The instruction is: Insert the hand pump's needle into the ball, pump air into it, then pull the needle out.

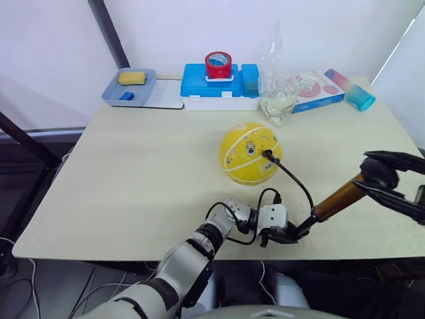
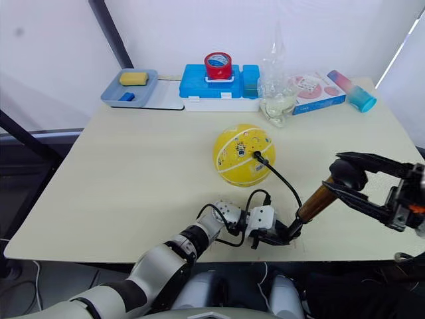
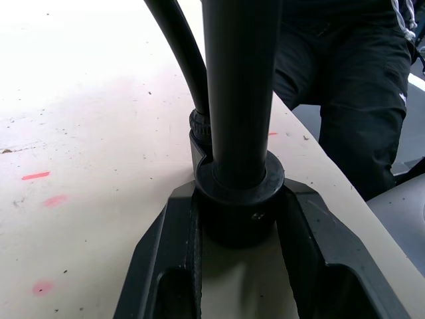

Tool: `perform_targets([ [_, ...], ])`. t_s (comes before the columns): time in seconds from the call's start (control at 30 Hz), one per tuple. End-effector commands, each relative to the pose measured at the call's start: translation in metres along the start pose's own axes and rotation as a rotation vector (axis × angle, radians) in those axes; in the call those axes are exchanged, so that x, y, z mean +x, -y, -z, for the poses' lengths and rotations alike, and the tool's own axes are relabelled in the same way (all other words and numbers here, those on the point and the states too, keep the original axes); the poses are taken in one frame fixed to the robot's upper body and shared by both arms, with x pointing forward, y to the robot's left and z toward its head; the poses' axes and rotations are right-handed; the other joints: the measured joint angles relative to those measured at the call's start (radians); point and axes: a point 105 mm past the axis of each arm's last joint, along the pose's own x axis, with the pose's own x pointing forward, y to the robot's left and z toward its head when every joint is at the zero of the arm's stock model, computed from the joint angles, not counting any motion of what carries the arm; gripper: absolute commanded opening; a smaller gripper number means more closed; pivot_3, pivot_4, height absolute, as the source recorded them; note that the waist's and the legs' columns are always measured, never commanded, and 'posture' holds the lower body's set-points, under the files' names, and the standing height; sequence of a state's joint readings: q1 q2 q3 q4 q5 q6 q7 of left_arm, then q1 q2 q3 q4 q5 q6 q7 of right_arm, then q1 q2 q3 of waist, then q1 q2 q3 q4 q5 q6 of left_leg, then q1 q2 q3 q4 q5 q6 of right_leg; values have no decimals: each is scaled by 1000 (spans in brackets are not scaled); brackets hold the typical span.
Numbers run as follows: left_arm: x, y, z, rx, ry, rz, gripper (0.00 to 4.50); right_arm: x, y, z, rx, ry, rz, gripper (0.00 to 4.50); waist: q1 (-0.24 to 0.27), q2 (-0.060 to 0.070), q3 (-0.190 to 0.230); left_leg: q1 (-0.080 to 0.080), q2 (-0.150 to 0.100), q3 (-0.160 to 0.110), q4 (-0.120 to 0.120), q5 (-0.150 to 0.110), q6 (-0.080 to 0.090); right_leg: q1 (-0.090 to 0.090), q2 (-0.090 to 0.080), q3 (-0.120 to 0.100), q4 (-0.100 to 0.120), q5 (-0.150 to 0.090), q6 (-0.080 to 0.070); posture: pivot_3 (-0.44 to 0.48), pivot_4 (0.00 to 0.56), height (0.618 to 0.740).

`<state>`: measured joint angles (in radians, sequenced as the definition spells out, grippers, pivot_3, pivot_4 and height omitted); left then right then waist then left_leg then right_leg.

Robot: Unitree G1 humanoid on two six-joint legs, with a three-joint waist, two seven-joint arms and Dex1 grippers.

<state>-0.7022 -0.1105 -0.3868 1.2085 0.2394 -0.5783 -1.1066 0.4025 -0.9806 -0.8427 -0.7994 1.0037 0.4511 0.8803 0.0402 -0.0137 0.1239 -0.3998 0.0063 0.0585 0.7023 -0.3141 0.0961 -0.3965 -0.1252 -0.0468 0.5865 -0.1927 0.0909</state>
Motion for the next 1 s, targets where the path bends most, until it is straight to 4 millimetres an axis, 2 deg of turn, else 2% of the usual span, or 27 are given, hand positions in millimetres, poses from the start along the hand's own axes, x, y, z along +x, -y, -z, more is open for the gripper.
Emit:
perform_targets([
  [0.03,-2,9,16,-54,-51,15,1098,15,-18,32,60,-69,-58,1916,0,0,-2,0,0,0,0,0,0,0,0,0,0,0,0,0,150,737],
  [0.2,-1,8,16,-50,-54,11,1098,31,-36,87,107,-136,-69,1916,-2,-2,-6,1,0,0,0,0,0,0,3,0,1,0,0,0,150,737],
  [0.33,-1,8,16,-48,-55,9,1098,38,-44,119,107,-174,-59,1916,-2,-1,-8,1,0,0,0,0,0,0,3,0,2,0,0,0,150,737],
  [0.37,0,8,15,-47,-55,10,1098,41,-45,119,103,-156,-58,1916,-2,-1,-8,2,0,0,0,0,0,0,3,0,2,0,0,0,150,737],
  [0.47,0,8,15,-48,-55,9,1098,44,-40,107,81,-88,-39,1916,-2,0,-9,2,0,0,0,0,0,0,3,0,2,0,0,0,150,737],
  [0.57,0,9,16,-48,-57,16,1098,36,-23,80,38,-17,-11,1916,-2,1,-8,2,0,0,0,0,0,0,3,0,2,0,0,0,150,737],
  [0.63,0,9,16,-47,-57,17,1098,31,-18,68,26,8,-8,1916,0,2,-7,1,0,0,0,0,0,0,3,0,2,0,0,0,150,737],
  [0.77,0,8,15,-46,-58,15,1098,20,0,24,-26,103,24,1916,0,4,-5,1,0,0,0,0,0,0,2,0,1,0,0,0,150,737],
  [0.9,0,9,15,-44,-57,19,1098,9,9,-6,-66,145,34,1916,0,2,-3,1,0,-1,0,0,0,0,1,-1,1,0,0,0,150,737],
  [1.0,0,8,15,-43,-57,21,1098,3,15,-21,-88,152,43,1916,0,2,-2,0,0,-1,0,0,0,0,0,-1,1,0,0,0,150,737],
])
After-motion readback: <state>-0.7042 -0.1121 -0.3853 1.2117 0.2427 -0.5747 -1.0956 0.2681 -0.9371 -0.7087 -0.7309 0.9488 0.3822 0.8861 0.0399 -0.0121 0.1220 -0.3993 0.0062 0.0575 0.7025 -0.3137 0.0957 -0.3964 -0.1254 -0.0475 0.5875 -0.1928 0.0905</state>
